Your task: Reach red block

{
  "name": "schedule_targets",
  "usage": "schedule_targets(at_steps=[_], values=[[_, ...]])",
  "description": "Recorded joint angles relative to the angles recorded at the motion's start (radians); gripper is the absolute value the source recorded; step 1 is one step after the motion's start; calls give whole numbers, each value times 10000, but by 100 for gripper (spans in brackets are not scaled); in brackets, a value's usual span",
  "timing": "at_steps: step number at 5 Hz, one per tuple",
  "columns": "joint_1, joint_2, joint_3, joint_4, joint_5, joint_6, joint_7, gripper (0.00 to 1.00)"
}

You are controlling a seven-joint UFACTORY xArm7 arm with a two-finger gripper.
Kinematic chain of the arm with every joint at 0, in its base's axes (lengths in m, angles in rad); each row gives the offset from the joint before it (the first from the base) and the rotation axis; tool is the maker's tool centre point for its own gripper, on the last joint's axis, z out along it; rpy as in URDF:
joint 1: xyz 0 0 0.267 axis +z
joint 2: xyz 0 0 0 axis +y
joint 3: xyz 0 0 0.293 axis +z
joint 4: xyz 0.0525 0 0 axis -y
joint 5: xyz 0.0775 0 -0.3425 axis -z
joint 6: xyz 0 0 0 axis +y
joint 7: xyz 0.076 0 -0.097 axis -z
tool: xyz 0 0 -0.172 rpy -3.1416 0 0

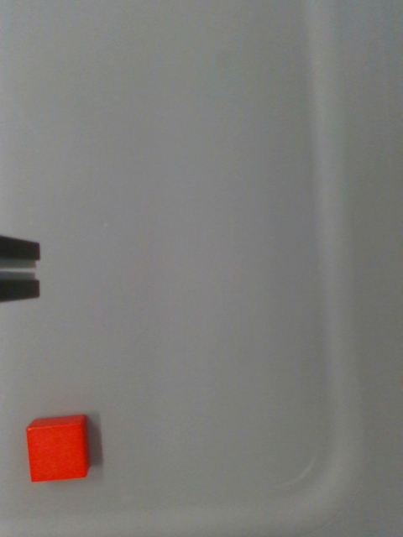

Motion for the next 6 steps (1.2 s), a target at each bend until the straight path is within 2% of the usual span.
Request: schedule_targets(at_steps=[1,2,3,4,5,6], values=[[0,0,0,0,0,0,0,0],[-100,162,-91,-305,19,-429,-52,0],[-100,162,-91,-305,19,-429,-52,0],[-199,321,-181,-604,37,-850,-102,0],[-199,321,-181,-604,37,-850,-102,0],[-311,503,-284,-947,58,-1332,-160,0]])
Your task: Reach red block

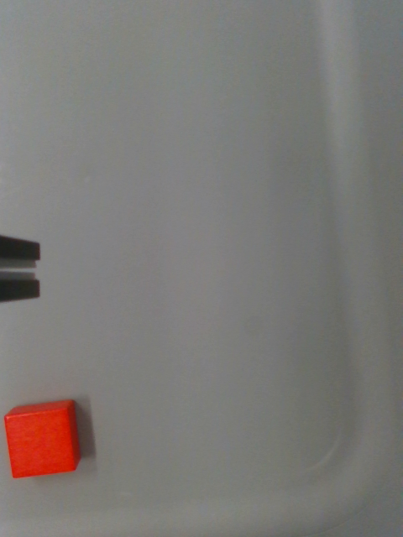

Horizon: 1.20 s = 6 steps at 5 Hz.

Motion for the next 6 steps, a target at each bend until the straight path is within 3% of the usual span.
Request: schedule_targets(at_steps=[1,2,3,4,5,6], values=[[0,0,0,0,0,0,0,0],[-110,177,-100,-333,20,-469,-56,0],[-110,177,-100,-333,20,-469,-56,0],[-216,350,-197,-658,40,-925,-111,0],[-216,350,-197,-658,40,-925,-111,0],[-329,531,-300,-1000,61,-1406,-169,0]])
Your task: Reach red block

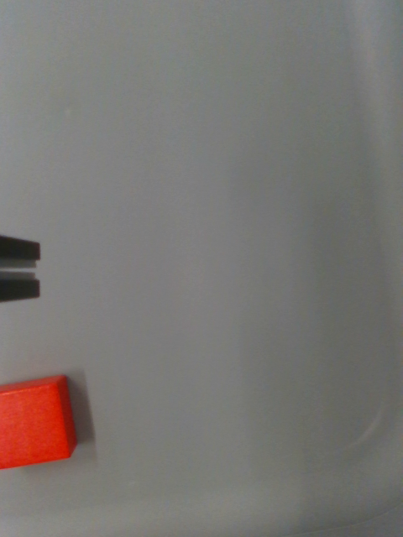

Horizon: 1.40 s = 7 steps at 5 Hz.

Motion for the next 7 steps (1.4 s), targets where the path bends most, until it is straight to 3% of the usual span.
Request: schedule_targets(at_steps=[1,2,3,4,5,6,7], values=[[0,0,0,0,0,0,0,0],[-109,176,-99,-332,20,-466,-56,0],[-109,176,-99,-332,20,-466,-56,0],[-217,350,-198,-659,40,-927,-112,0],[-217,350,-198,-659,40,-927,-112,0],[-320,518,-292,-974,60,-1370,-165,0],[-320,518,-292,-974,60,-1370,-165,0]])
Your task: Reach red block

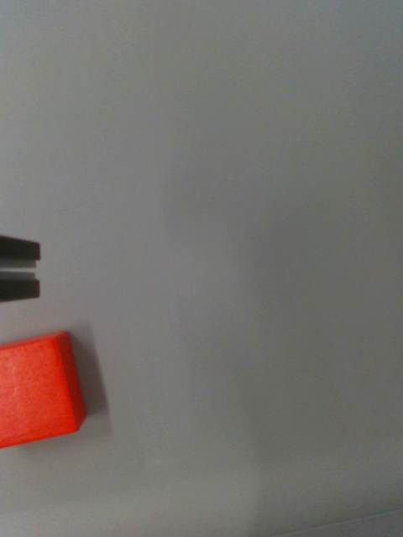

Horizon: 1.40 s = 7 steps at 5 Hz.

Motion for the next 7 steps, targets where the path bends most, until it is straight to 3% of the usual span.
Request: schedule_targets(at_steps=[1,2,3,4,5,6,7], values=[[-94,152,-86,-286,17,-402,-48,0],[-94,152,-86,-286,17,-402,-48,0],[-187,302,-171,-568,35,-799,-96,0],[-187,302,-171,-568,35,-799,-96,0],[-273,441,-249,-830,51,-1167,-141,0],[-273,441,-249,-830,51,-1167,-141,0],[-350,567,-320,-1066,65,-1500,-181,0]])
